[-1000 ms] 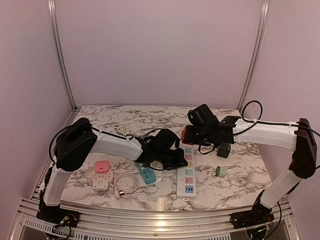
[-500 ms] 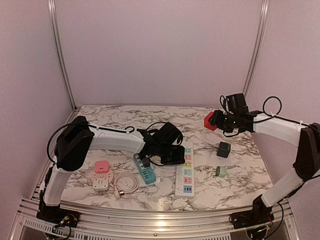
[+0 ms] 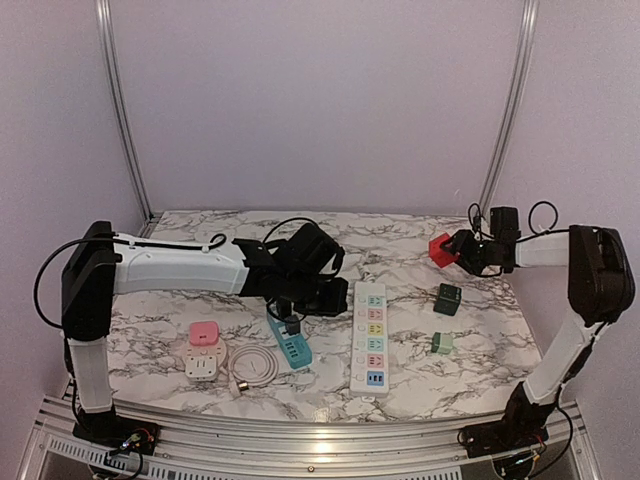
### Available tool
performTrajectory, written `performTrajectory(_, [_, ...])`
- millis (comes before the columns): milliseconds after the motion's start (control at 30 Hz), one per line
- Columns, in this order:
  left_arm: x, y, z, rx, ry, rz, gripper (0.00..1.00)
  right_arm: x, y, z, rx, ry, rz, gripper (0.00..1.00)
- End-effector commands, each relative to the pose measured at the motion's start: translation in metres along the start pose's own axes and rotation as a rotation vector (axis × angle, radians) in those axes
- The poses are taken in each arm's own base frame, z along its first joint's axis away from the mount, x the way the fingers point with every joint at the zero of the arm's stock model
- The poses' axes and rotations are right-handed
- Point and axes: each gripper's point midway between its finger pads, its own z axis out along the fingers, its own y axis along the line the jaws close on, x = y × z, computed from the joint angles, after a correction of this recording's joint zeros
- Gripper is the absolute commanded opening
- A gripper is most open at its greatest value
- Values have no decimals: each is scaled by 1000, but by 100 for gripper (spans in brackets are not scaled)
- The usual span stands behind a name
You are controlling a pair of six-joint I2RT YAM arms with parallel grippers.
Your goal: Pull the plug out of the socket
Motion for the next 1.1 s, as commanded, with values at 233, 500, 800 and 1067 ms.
performTrajectory(233, [6,23,-31,-90,-41,35,0,-11,-33,-1,-73,-9,56,24])
performTrajectory(500, [5,23,-33,-89,-46,38,0,2,-50,8,-52,26,86,27])
performTrajectory(800, [4,25,-36,-99,-52,45,0,13,-75,2,26,34,125,52])
performTrajectory(1067, [-2,28,-41,-105,-63,47,0,14,-85,-11,111,24,95,70])
